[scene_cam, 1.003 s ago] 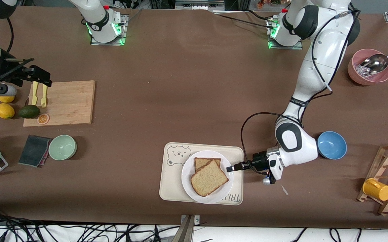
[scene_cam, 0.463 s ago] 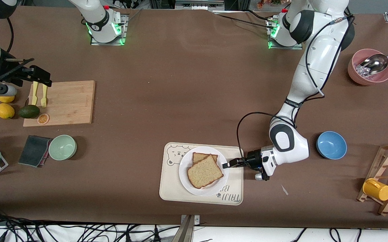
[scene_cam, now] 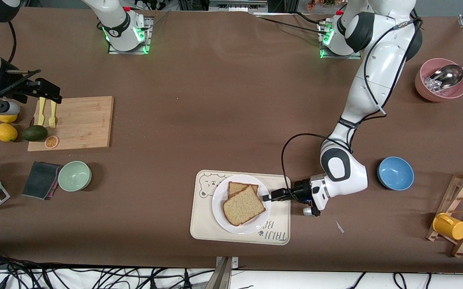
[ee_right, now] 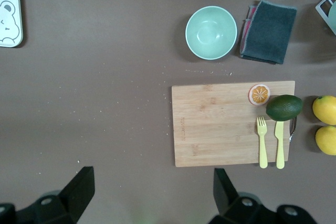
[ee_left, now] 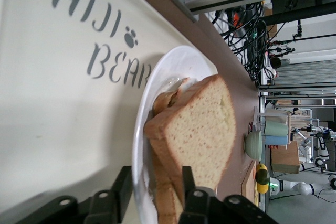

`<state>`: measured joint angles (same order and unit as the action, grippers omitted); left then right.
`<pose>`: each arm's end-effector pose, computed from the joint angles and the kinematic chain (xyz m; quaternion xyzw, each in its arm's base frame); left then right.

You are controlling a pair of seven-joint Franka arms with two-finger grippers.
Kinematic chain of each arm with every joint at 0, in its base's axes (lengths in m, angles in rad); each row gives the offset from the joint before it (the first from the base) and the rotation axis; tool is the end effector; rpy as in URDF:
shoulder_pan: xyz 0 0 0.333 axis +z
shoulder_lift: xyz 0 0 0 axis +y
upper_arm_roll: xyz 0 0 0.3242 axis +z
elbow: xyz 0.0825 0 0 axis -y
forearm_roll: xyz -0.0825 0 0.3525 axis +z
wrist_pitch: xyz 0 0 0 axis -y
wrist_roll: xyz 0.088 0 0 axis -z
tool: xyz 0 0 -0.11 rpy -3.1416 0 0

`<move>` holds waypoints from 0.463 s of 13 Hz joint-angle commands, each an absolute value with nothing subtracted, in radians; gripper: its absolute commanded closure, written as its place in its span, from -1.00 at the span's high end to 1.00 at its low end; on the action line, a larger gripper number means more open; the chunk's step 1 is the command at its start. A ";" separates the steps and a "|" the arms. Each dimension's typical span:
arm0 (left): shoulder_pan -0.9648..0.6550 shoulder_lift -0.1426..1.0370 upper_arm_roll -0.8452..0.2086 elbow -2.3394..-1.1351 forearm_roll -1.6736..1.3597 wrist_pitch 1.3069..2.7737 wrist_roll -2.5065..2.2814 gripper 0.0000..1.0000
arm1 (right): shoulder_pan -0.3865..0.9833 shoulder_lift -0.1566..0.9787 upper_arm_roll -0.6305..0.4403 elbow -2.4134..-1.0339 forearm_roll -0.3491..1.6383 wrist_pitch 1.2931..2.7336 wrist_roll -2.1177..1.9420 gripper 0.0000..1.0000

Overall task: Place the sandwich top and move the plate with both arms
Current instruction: 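Settle the plate on the tray with the left gripper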

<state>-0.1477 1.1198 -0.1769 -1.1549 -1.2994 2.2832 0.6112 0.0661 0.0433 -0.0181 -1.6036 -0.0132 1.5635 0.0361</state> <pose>0.7210 -0.2211 0.1509 0.8508 0.0500 0.0753 0.5177 0.5322 0.0243 0.5919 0.9991 0.0062 -0.0414 0.0087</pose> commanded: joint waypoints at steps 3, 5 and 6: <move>-0.138 1.060 -0.169 -1.158 -1.217 2.273 0.602 1.00 | 0.058 0.046 -0.012 -1.591 -0.023 1.559 0.041 1.00; -0.137 1.028 -0.167 -1.158 -1.094 2.270 0.502 1.00 | 0.058 0.046 -0.012 -1.591 -0.023 1.559 0.043 1.00; -0.135 1.017 -0.167 -1.157 -1.021 2.267 0.456 1.00 | 0.058 0.046 -0.012 -1.592 -0.023 1.559 0.041 1.00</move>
<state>-0.1373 1.0641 -0.1725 -1.1413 -1.1295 2.2815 0.5406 0.0661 0.0435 -0.0181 -1.6036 -0.0132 1.5635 0.0361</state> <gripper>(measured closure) 0.000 0.000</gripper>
